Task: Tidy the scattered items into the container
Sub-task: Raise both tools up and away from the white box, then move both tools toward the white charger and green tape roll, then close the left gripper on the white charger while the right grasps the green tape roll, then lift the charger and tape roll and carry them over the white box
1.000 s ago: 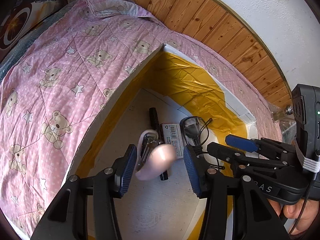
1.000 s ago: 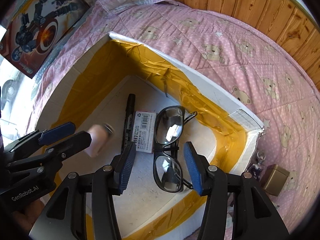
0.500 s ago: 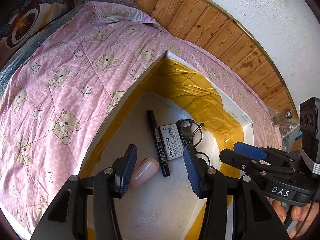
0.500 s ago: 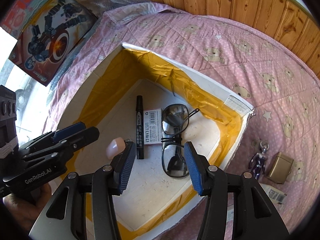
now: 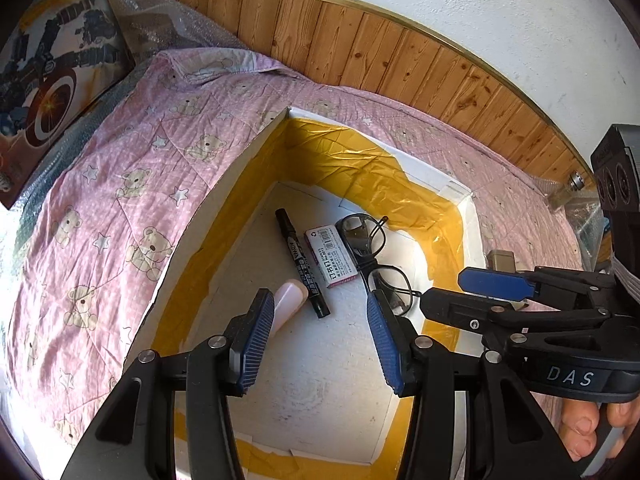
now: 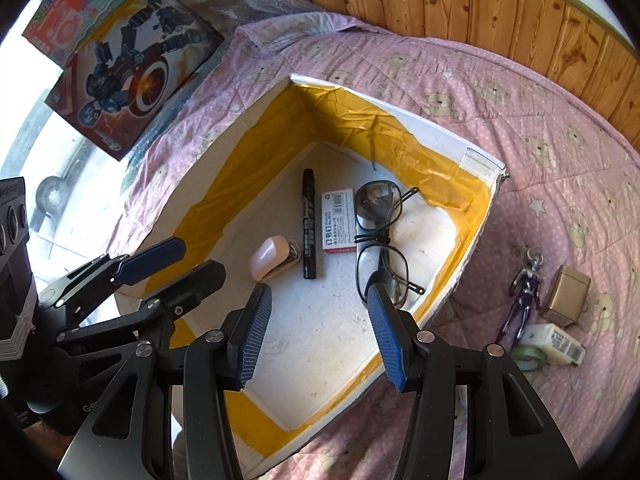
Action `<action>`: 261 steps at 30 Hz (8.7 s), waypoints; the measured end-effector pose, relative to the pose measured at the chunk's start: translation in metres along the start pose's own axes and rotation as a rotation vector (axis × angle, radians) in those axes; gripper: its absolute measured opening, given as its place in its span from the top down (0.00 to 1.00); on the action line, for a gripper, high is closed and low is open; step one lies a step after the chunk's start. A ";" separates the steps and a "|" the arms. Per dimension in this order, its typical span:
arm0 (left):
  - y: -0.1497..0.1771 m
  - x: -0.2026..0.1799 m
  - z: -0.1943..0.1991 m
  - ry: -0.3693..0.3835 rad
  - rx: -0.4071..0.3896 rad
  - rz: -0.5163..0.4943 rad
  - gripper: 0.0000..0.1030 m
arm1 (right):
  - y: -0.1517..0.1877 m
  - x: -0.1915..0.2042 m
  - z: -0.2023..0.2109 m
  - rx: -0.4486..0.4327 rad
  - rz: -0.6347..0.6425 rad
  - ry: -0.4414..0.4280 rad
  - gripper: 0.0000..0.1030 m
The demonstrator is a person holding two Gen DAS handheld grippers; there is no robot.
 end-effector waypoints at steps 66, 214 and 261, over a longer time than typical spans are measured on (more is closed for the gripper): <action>0.109 -0.039 0.078 -0.077 -0.032 -0.039 0.51 | 0.150 0.023 0.081 -0.209 -0.083 -0.197 0.48; 0.108 -0.254 -0.070 0.313 0.069 -0.383 0.49 | 0.153 -0.245 0.080 -0.393 -0.640 -0.076 0.52; 0.117 -0.190 0.058 0.358 -0.107 -0.269 0.49 | 0.167 -0.111 0.139 -0.438 -0.421 -0.080 0.52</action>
Point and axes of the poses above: each gripper's, at about its wrist camera, not at the fingertips, and z roughly against the way its jaws point, x to its left, y to its underside, the point moved 8 cm from there along -z, roughly the way its jaws point, and after that the axes turned 10 degrees about -y, right-handed, at the moved point
